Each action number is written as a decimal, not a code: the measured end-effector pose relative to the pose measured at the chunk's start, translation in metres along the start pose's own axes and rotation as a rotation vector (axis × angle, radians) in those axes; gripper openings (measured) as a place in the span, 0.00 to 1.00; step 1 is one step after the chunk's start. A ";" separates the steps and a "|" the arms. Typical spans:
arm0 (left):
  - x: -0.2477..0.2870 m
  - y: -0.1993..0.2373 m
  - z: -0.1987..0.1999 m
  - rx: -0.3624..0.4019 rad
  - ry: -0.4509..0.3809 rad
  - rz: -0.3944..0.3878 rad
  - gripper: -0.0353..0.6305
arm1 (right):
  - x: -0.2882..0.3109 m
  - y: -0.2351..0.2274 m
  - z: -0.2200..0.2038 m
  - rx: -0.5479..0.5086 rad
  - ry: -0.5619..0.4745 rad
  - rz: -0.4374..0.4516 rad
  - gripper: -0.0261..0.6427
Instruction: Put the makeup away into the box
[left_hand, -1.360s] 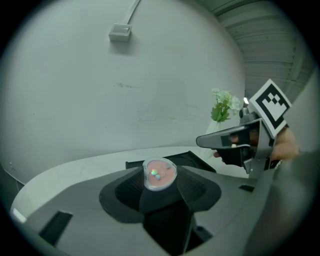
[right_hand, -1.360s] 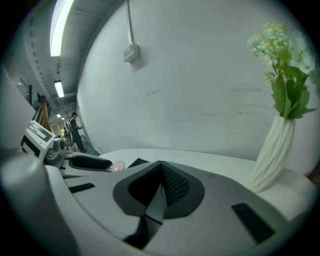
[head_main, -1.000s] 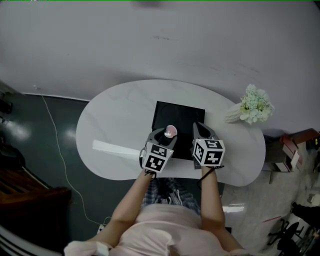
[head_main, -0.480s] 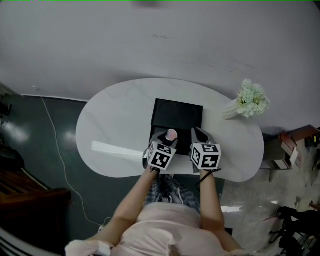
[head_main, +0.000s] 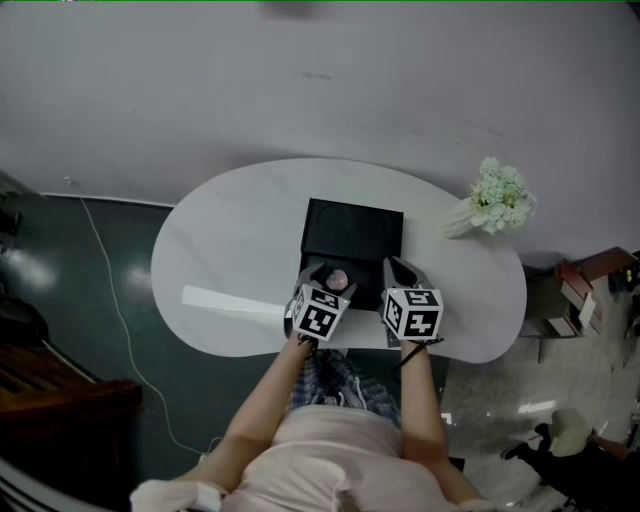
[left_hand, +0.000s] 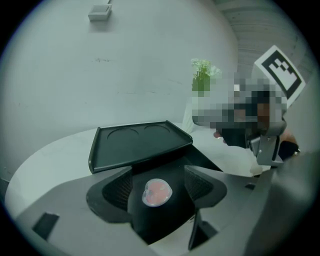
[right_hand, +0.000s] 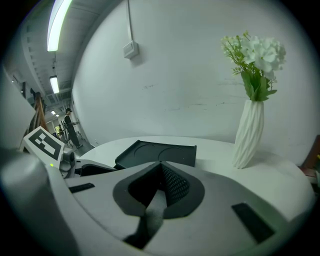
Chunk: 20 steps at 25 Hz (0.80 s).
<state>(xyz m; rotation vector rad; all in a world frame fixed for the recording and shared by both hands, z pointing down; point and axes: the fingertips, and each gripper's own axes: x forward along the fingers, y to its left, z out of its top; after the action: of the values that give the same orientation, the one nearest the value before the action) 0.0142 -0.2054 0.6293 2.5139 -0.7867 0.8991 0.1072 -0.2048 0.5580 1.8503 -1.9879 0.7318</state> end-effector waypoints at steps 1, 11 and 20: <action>-0.003 0.000 0.001 -0.008 -0.009 -0.002 0.55 | 0.000 -0.001 0.000 0.004 0.000 -0.003 0.06; -0.026 0.016 0.021 -0.039 -0.115 0.016 0.59 | 0.001 -0.012 0.006 0.033 -0.018 -0.032 0.06; -0.054 0.055 0.067 -0.108 -0.267 0.097 0.59 | -0.004 -0.022 0.025 0.037 -0.060 -0.049 0.06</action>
<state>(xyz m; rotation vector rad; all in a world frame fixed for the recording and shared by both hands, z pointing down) -0.0224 -0.2605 0.5525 2.5482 -1.0184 0.5382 0.1320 -0.2163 0.5392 1.9572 -1.9708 0.7111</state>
